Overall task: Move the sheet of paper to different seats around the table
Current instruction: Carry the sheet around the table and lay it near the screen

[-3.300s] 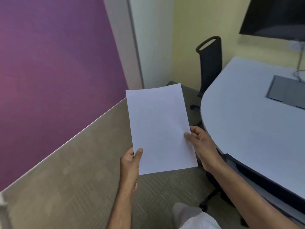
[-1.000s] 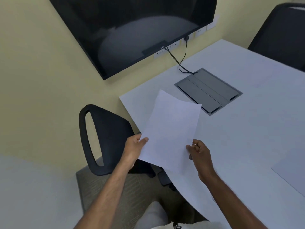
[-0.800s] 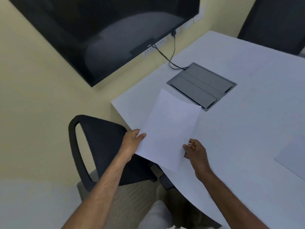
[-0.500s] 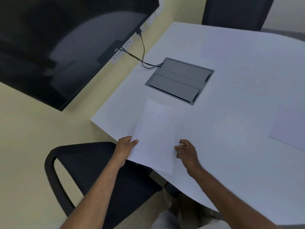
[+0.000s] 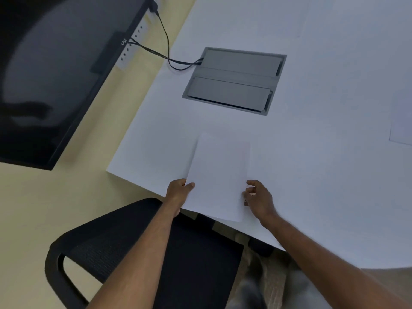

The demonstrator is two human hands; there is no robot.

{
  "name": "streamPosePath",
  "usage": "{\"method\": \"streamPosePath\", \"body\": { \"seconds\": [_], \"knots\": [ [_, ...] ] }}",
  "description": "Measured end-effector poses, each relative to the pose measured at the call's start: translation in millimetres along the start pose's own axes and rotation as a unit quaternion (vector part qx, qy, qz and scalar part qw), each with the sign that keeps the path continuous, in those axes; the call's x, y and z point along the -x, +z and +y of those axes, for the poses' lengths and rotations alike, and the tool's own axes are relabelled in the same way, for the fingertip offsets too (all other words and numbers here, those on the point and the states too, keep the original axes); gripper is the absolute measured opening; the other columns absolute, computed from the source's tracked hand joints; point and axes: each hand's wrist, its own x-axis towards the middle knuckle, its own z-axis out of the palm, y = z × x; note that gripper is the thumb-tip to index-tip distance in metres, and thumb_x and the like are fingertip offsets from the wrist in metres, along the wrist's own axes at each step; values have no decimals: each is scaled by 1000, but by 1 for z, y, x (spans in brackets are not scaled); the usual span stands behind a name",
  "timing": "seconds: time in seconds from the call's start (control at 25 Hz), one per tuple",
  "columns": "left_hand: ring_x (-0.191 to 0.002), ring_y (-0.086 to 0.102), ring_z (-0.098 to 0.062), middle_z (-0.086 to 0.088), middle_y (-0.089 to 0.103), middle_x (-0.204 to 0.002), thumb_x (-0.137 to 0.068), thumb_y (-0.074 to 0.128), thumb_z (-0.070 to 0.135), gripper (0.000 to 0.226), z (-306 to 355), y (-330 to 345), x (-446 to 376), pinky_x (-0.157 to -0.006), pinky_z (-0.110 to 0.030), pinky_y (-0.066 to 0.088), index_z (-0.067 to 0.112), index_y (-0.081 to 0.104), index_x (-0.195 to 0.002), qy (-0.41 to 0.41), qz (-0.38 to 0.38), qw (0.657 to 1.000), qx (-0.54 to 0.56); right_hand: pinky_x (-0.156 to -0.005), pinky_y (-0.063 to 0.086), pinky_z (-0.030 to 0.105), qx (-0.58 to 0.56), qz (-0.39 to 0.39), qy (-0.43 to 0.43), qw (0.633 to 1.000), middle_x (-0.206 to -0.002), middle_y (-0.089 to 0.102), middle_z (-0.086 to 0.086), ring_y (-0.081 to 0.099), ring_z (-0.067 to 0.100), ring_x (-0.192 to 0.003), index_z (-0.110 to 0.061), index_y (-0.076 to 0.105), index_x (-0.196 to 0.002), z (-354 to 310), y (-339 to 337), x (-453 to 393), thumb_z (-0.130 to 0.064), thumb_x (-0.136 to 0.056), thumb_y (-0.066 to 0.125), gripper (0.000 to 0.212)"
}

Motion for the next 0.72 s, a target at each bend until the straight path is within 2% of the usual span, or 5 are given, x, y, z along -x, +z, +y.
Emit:
{"method": "streamPosePath", "body": {
  "seconds": [0.08, 0.2, 0.32, 0.48, 0.72],
  "knots": [
    [-102, 73, -31, -9, 77, -104, -100, 65, 20, 15, -8, -3, -16, -89, -39, 61, 10, 76, -100, -5, -6, 1000, -6, -82, 58, 31, 50, -2, -12, 999, -119, 63, -3, 66, 13, -94, -22, 48, -146, 8, 7, 2, -11, -99, 61, 50],
    [-98, 73, -30, -9, 77, -102, -100, 65, 20, 14, -18, -10, -35, -80, -34, 60, 13, 75, -94, -3, -9, 1000, -8, -87, 52, 26, 213, 3, -90, 973, -144, 46, -3, 59, 13, -112, -25, 39, -153, 17, 14, 8, -15, -98, 61, 60],
    [-98, 73, -31, -5, 76, -97, -100, 64, 20, 14, -25, -16, -51, -79, -34, 59, 16, 73, -90, 11, -6, 999, -38, -105, 52, 39, 424, -28, -181, 887, -166, 26, 3, 35, 24, -147, -21, 34, -158, 25, 23, 8, -23, -99, 60, 64],
    [-105, 71, -33, -8, 75, -105, -100, 64, 24, 15, -31, -20, -68, -84, -37, 57, 13, 73, -101, 29, -1, 998, -60, -127, 28, 40, 551, -69, -233, 799, -174, 13, 9, 16, 31, -159, -16, 28, -162, 24, 33, -2, -31, -105, 50, 62],
    [-137, 47, -27, -11, 46, -151, -102, 60, 16, 50, -40, -17, -64, -113, -38, 41, 12, 47, -150, 144, 72, 961, -226, -128, 26, 41, 548, -48, -232, 802, -172, 19, 9, 17, 31, -159, -16, 31, -161, 15, 41, -19, -35, -105, 52, 63]
  ]
}}
